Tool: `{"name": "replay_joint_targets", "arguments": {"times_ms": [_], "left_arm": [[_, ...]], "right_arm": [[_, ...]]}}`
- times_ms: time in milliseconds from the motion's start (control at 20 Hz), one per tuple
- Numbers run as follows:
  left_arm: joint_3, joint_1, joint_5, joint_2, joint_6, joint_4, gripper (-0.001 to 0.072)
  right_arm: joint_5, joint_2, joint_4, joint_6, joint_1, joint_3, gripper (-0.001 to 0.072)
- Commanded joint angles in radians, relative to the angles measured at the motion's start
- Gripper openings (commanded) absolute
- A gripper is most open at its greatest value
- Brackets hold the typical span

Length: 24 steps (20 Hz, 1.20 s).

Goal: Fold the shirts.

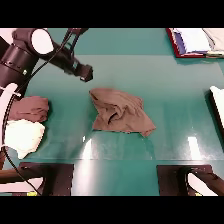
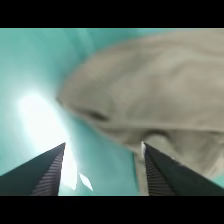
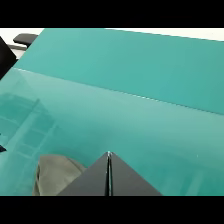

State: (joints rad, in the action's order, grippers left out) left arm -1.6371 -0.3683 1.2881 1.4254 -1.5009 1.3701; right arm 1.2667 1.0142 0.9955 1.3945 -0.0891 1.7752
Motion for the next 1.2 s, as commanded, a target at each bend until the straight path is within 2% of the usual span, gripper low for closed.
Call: {"name": "replay_joint_targets", "arguments": {"times_ms": [0,100,300,400,450,800,850,900,950,1000,1150], "left_arm": [[0.208,0.093,-0.049,0.002,-0.016,-0.200,0.0572],[0.368,0.090,-0.131,0.002,-0.010,-0.239,0.0572],[0.571,0.090,-0.337,0.003,0.000,-0.426,0.0572],[0.617,0.090,-0.418,0.006,0.076,-0.543,0.0572],[0.627,0.089,-0.442,0.008,0.098,-0.567,0.0572],[0.626,0.089,-0.441,0.069,0.097,-0.598,0.0570],[0.626,0.082,-0.458,0.069,0.100,-0.601,0.0487],[0.626,0.074,-0.476,0.069,0.112,-0.605,0.0346],[0.626,0.066,-0.490,0.068,0.125,-0.606,0.0242],[0.621,0.067,-0.490,0.067,0.148,-0.604,0.0046],[0.558,0.135,-0.413,0.042,0.156,-0.539,0.0030]], "right_arm": [[0.001,0.000,0.000,0.000,-0.001,0.000,0.0014],[0.001,0.000,0.000,0.000,-0.001,0.000,0.0014],[0.001,0.000,-0.001,0.000,-0.001,0.000,0.0015],[0.002,0.000,-0.001,0.000,-0.001,0.000,0.0015],[0.002,0.000,-0.002,0.001,-0.001,0.000,0.0014],[0.021,0.000,-0.002,0.001,-0.001,0.000,0.0014],[0.024,-0.001,-0.002,0.001,-0.001,-0.007,0.0015],[0.026,-0.002,-0.002,0.002,-0.001,-0.019,0.0015],[0.028,-0.002,-0.002,0.012,-0.001,-0.035,0.0014],[0.034,-0.002,-0.002,0.022,-0.001,-0.056,0.0014],[0.107,-0.003,0.000,0.023,0.014,-0.171,0.0015]]}}
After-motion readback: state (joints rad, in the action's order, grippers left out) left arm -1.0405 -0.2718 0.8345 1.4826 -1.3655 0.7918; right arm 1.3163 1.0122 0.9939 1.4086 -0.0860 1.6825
